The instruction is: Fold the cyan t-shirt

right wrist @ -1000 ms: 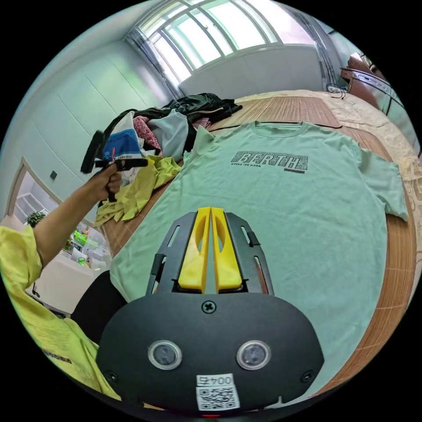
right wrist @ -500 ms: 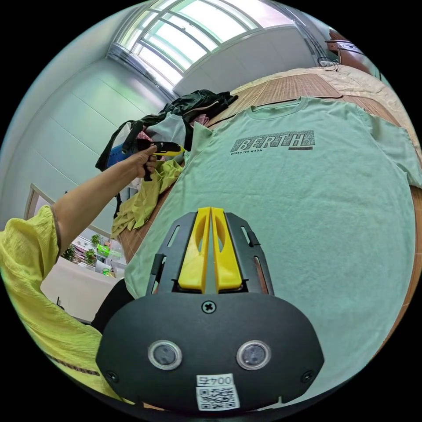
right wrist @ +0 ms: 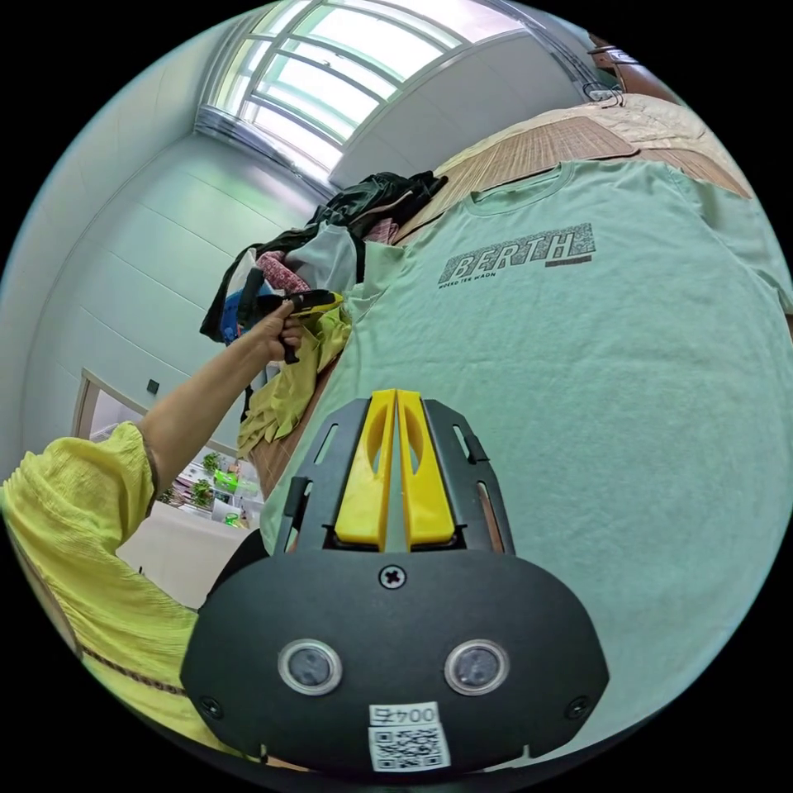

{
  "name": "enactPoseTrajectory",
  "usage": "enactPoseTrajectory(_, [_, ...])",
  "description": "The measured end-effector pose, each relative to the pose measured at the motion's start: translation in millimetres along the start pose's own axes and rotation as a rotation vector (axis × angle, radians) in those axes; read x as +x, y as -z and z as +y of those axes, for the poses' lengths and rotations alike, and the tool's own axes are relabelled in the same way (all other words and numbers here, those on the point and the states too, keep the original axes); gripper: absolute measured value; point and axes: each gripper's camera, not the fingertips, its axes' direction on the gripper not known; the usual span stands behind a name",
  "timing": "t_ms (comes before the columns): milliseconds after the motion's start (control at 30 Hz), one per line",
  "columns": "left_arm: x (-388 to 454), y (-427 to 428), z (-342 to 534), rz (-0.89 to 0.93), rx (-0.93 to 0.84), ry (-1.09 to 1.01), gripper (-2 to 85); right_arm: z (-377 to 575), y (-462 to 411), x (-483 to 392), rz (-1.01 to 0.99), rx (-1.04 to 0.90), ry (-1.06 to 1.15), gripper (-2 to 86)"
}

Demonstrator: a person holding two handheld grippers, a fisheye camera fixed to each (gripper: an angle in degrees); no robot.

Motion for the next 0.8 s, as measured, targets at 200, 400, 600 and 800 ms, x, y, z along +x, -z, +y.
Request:
enactPoseTrajectory(200, [-50.7, 31.5, 9.7, 0.116, 0.172, 0.061, 1.0, -1.5, 17.0, 14.5, -0.010, -0.013, -0.011, -0.7])
enactPoseTrajectory(400, [33.5, 10.9, -25.6, -0.114, 0.025, -0.401, 2.5, -4.2, 33.0, 25.6, -0.029, -0.022, -0.017, -0.7])
enactPoseTrajectory(600, [24.4, -23.5, -44.0, -0.203, -0.105, -0.467, 3.7, -9.0, 51.9, 36.9, -0.046, -0.021, -0.032, -0.7])
enactPoseTrajectory(800, [-19.3, -25.4, -48.4, -0.135, -0.122, -0.379, 6.8, -13.6, 71.6, 45.4, -0.055, -0.012, -0.043, -0.8])
